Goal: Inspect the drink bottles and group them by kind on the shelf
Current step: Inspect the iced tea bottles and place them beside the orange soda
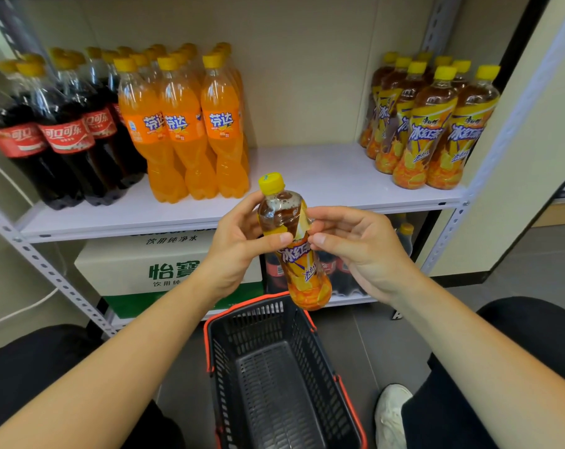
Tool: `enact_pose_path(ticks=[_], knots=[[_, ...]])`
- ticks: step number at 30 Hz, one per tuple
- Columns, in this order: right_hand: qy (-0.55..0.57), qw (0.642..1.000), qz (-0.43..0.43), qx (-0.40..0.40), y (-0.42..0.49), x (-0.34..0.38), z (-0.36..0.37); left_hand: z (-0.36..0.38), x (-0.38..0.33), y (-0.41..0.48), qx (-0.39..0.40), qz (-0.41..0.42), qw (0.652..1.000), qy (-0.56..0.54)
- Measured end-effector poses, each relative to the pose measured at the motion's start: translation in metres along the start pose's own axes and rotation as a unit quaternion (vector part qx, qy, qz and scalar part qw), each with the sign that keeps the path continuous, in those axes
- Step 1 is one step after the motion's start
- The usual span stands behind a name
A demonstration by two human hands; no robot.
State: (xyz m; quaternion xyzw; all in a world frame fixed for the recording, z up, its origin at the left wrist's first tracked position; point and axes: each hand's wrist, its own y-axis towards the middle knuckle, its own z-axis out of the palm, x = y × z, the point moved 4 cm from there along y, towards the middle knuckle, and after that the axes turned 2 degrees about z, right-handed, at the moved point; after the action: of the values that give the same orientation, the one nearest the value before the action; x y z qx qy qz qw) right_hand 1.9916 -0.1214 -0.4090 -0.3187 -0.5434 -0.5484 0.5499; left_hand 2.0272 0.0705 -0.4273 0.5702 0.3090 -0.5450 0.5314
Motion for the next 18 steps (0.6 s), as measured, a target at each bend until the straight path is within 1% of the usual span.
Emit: enact_pose_path(ticks=[4,10,14,18], knots=[[0.0,1.0,-0.022,0.003,-0.001,0.001,0.003,0.0,-0.002,0.0,-0.004,0.004,1.0,0.004],[-0.076,0.995,-0.044,0.043,-0.006,0.002,0.009,0.0,-0.003,-0.001,0.001,0.016,0.999,0.031],[-0.071,0.996,-0.056,-0.006,-0.004,0.006,0.008,0.002,-0.008,-0.003,-0.006,0.029,0.998,0.047],[-0.111,0.988,-0.07,-0.081,0.0,0.006,0.007,0.008,-0.011,-0.006,-0.012,0.046,0.996,0.073]])
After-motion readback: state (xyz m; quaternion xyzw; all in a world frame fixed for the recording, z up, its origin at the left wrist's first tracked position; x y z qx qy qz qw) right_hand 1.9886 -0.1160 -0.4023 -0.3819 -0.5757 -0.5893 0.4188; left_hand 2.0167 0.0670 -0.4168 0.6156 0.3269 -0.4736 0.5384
